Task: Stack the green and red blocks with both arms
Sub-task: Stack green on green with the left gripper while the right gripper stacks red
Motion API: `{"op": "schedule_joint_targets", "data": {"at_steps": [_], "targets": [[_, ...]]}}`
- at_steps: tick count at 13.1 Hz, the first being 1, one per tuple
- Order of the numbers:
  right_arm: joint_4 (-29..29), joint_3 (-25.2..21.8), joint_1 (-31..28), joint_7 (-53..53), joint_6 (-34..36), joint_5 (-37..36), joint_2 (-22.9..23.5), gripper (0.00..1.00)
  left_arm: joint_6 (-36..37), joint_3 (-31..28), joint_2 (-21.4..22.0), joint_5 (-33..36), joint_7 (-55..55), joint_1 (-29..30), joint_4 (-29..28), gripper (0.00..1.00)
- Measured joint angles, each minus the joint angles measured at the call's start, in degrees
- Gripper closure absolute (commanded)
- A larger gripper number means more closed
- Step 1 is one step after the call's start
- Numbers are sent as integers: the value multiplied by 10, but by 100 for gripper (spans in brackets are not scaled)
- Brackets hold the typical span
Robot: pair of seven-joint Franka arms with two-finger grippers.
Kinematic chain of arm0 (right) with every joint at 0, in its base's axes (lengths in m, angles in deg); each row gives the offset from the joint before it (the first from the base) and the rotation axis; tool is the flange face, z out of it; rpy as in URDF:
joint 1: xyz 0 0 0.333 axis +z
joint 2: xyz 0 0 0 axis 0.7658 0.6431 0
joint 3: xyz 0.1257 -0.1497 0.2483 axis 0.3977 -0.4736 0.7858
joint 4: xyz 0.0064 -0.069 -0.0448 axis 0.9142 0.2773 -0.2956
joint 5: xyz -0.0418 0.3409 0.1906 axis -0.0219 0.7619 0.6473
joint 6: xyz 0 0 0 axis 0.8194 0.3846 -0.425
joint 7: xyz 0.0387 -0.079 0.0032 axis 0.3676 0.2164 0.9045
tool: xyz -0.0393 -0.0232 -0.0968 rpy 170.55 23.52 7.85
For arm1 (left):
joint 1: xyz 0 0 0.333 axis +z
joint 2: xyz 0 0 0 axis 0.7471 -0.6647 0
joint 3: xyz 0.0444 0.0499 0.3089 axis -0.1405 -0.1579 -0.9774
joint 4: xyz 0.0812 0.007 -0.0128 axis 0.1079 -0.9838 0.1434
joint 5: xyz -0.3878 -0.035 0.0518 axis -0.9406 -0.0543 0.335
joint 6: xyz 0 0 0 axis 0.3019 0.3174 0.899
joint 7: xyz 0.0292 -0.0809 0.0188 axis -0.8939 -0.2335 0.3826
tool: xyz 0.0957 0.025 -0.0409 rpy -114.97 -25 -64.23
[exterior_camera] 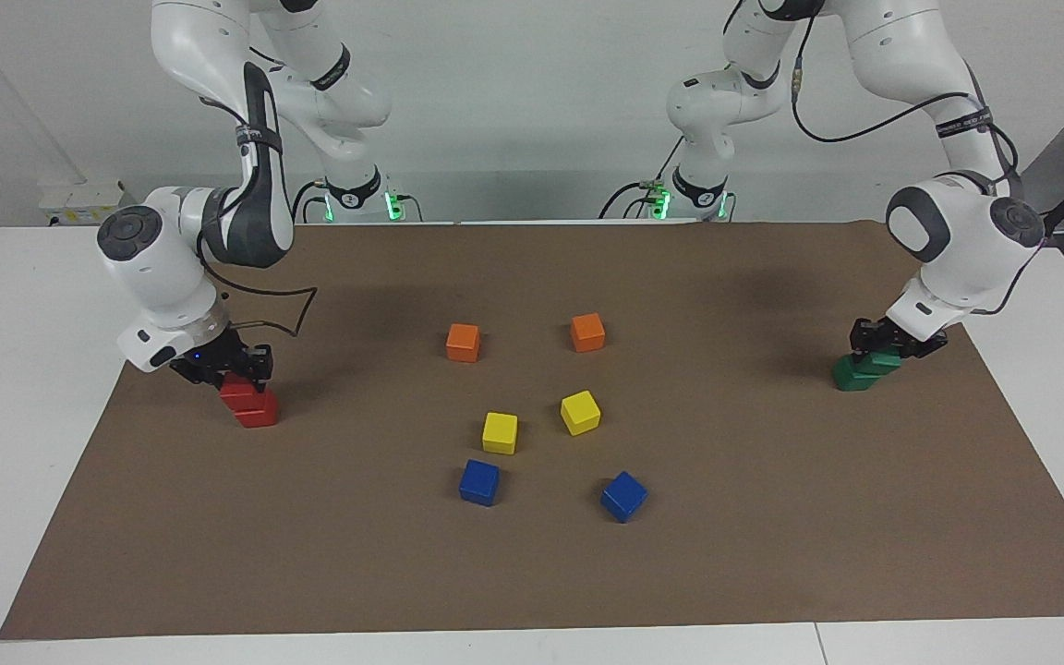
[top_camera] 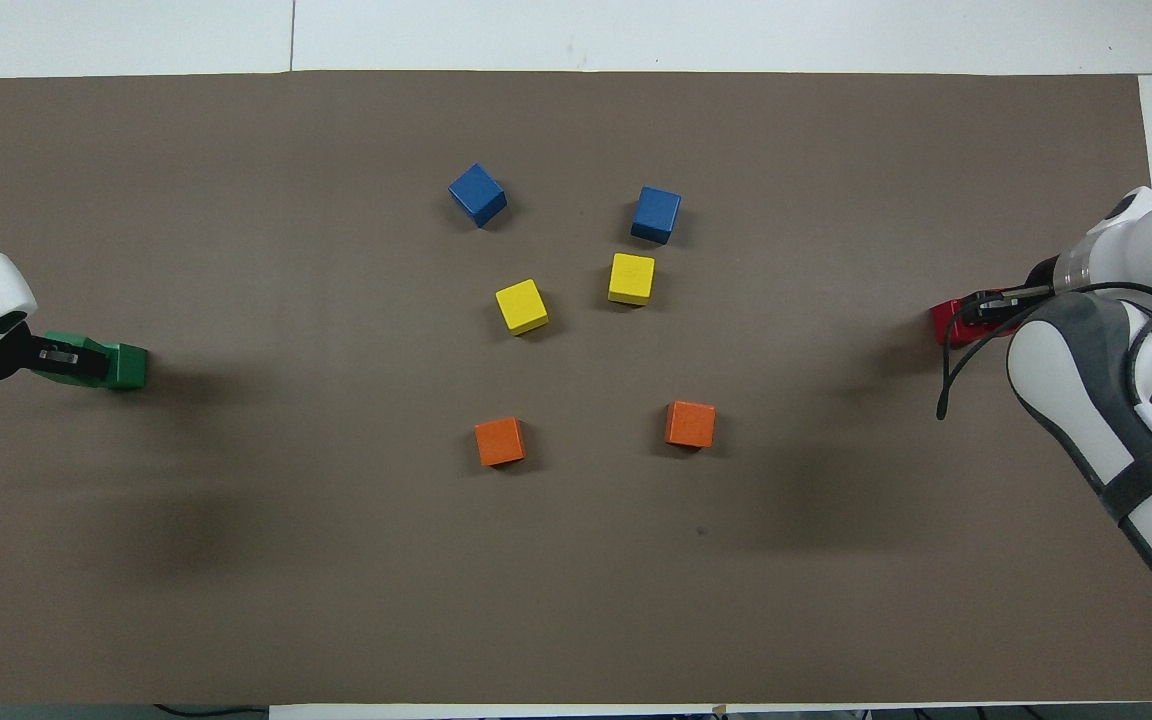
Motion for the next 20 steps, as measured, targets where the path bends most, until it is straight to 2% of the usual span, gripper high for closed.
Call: {"op": "schedule_joint_targets", "data": {"at_steps": [2, 7, 8, 9, 10, 11, 12, 13, 20], "targets": [[1, 0, 0, 0, -2, 0, 0, 100, -42, 0, 15, 0, 0, 0, -29, 100], [6, 0, 0, 0, -11, 0, 1, 100, -86, 0, 31, 0, 0, 0, -61, 100], [6, 0, 0, 0, -11, 0, 1, 100, -100, 0, 36, 0, -1, 0, -71, 59], [7, 0, 0, 0, -11, 0, 1, 100, -111, 0, 40, 0, -1, 0, -79, 1], [7, 0, 0, 0, -11, 0, 1, 100, -116, 1, 42, 0, -2, 0, -83, 0], [7, 0, 0, 0, -11, 0, 1, 83, -118, 1, 42, 0, -3, 0, -84, 0], [8, 0, 0, 0, -11, 0, 1, 44, -118, 1, 42, 0, -4, 0, -84, 0], [8, 0, 0, 0, -11, 0, 1, 0, -118, 2, 38, 0, -5, -1, -93, 0], [8, 0, 0, 0, -12, 0, 1, 0, -123, 5, 31, 0, -5, -2, -104, 0]]}}
